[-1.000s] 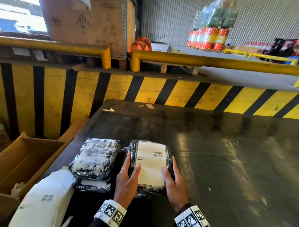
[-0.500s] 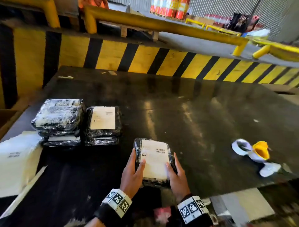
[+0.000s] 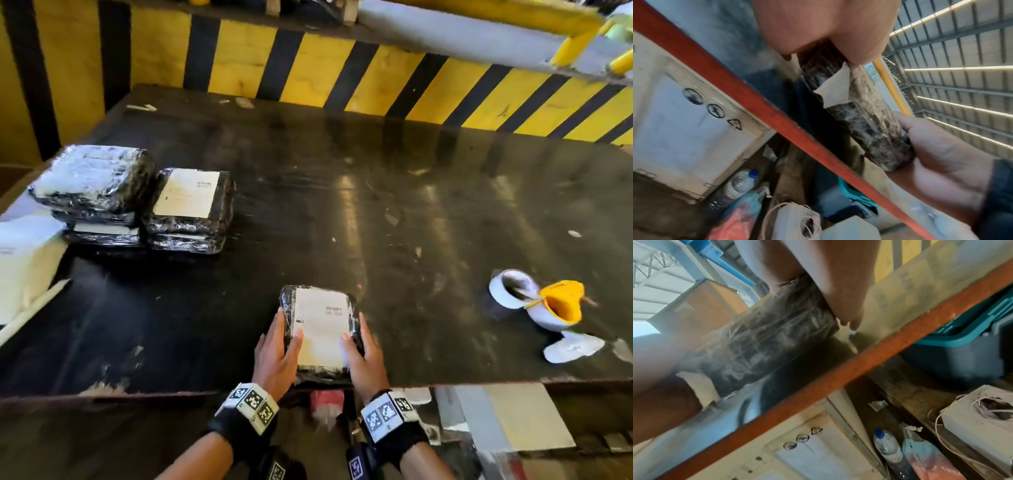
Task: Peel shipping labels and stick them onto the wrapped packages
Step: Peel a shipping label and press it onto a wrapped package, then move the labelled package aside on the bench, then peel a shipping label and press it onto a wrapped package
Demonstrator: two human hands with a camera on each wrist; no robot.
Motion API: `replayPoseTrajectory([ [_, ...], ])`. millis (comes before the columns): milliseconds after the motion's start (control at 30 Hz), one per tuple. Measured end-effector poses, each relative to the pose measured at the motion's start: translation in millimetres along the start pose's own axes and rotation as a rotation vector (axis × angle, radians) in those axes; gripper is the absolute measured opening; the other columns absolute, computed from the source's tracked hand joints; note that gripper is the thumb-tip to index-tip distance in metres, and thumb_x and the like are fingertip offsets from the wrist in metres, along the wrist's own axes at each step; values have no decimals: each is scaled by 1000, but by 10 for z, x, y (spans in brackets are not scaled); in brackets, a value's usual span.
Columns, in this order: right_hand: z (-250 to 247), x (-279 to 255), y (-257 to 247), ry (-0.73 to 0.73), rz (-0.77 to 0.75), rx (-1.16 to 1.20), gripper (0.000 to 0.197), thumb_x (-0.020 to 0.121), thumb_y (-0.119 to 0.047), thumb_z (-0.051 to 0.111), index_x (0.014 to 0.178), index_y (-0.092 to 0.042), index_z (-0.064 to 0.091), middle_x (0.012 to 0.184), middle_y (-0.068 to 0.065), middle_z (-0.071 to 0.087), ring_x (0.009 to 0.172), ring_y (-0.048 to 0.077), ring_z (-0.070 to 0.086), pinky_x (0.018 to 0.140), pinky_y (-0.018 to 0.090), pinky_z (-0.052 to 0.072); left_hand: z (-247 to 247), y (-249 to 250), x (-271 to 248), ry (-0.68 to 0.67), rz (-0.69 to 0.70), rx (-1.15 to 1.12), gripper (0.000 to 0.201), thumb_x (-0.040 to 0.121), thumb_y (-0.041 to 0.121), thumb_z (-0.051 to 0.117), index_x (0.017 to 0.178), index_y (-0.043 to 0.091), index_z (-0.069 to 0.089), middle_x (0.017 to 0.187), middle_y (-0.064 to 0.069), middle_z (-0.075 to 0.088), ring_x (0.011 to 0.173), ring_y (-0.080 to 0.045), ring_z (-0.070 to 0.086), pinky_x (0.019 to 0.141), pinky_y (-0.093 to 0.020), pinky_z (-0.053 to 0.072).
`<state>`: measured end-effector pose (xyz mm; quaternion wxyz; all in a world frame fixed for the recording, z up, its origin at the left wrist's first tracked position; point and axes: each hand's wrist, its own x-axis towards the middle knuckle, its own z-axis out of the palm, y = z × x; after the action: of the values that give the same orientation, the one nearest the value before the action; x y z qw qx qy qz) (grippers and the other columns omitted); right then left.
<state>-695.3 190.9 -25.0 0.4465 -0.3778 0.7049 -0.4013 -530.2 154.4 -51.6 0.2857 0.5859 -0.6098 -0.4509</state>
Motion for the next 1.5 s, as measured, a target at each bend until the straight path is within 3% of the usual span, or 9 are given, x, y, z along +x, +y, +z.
replayPoseTrajectory([
  [167,8,93,153,-25,-80,-156,60,98,-26,47,150,-27,17,154,0,27,140,15,28,101,17,19,52,-71,-24,-10,-6,248,77,84,64,12,149,28,-6,158,9,0,138,3,-10,116,-31,-10],
  [533,8,163,317,-43,-136,-210,65,96,-35,48,150,-26,14,154,-2,28,137,8,29,113,26,21,55,-148,-40,-27,-16,313,74,85,64,15,148,32,-7,158,11,1,139,3,-12,116,-30,-11],
  [667,49,130,45,109,-344,-481,71,85,-47,42,148,-18,25,157,-2,21,144,15,18,117,31,11,-139,-108,-41,-36,8,309,89,75,76,10,149,30,-4,158,11,1,138,4,-11,116,-29,-9],
  [767,295,161,-348,94,-563,-566,67,84,-48,35,143,-16,37,153,-2,31,142,15,25,116,31,17,-487,-55,-48,6,64,351,79,86,70,22,150,27,5,158,8,7,138,5,-8,116,-26,-5],
  [900,971,272,-851,-36,-698,-576,67,84,-46,31,140,-13,42,151,-1,35,142,15,25,117,29,16,-1243,-29,0,125,184,455,105,66,89,-1,149,26,16,154,14,13,142,3,-4,116,-22,-4],
  [1033,1725,303,-1196,-171,-791,-605,67,84,-45,31,141,-12,41,151,1,36,143,14,25,117,25,11,-2069,-201,157,271,251,549,96,74,84,4,137,23,44,150,14,25,142,2,7,117,-19,0],
  [1067,2473,272,-1491,-230,-835,-620,65,85,-42,33,142,-12,40,151,0,35,143,13,23,117,23,9,-2748,-489,187,395,219,562,94,77,82,5,134,22,48,149,12,29,142,1,10,116,-18,0],
  [1167,2642,333,-1520,-248,-848,-672,59,88,-33,42,142,-12,40,152,1,34,143,14,23,115,21,4,-2993,-557,308,356,237,663,92,79,80,8,134,21,50,150,9,32,142,-4,15,115,-20,4],
  [1500,4858,361,-2098,-403,-807,-835,55,90,-26,48,141,-8,40,150,10,37,141,22,31,117,29,14,-4986,-1743,669,344,-87,718,67,88,60,27,139,19,44,148,0,40,139,-17,33,114,-36,26],
])
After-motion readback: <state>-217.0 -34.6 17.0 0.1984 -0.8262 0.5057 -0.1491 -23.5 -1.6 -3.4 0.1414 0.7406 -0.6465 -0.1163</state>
